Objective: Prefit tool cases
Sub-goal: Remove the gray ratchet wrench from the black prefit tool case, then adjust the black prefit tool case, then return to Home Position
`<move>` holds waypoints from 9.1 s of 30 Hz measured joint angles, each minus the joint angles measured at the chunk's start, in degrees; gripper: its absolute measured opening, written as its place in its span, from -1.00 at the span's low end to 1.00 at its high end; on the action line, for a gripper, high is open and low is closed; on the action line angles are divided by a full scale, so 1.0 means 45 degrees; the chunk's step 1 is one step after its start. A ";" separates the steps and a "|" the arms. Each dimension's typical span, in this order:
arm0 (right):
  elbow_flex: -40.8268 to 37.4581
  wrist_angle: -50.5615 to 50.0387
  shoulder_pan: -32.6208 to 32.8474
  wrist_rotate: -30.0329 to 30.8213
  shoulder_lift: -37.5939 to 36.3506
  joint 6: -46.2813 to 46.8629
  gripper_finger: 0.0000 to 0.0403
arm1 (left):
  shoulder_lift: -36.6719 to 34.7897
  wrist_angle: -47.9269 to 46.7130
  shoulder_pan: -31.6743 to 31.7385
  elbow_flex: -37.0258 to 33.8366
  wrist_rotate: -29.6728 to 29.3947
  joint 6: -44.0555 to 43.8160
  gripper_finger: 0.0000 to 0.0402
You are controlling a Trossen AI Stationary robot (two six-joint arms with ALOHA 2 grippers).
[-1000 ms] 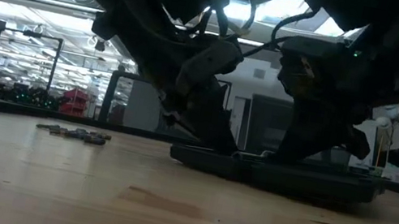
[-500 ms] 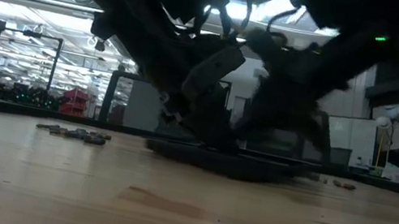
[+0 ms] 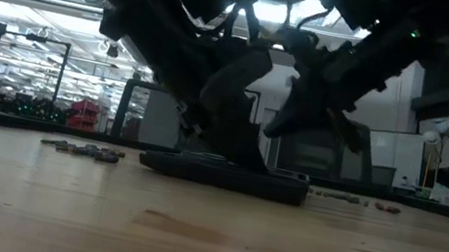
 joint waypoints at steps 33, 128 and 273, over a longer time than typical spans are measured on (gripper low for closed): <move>0.3285 -0.1556 0.0340 -0.1566 0.2483 -0.9097 -0.03 | -0.2749 -0.1933 -0.0539 -0.2805 -0.0885 0.0468 -1.00; 0.6216 -0.3756 -0.6004 -0.4003 0.4186 -1.7956 -0.89 | -0.7462 -0.0717 -0.0238 -0.2801 -0.4278 0.0841 -1.00; -1.0423 0.6089 -0.2914 -0.1518 -1.1919 -1.2623 -1.00 | -1.5038 0.7182 0.2860 -1.2680 0.1343 0.5411 -1.00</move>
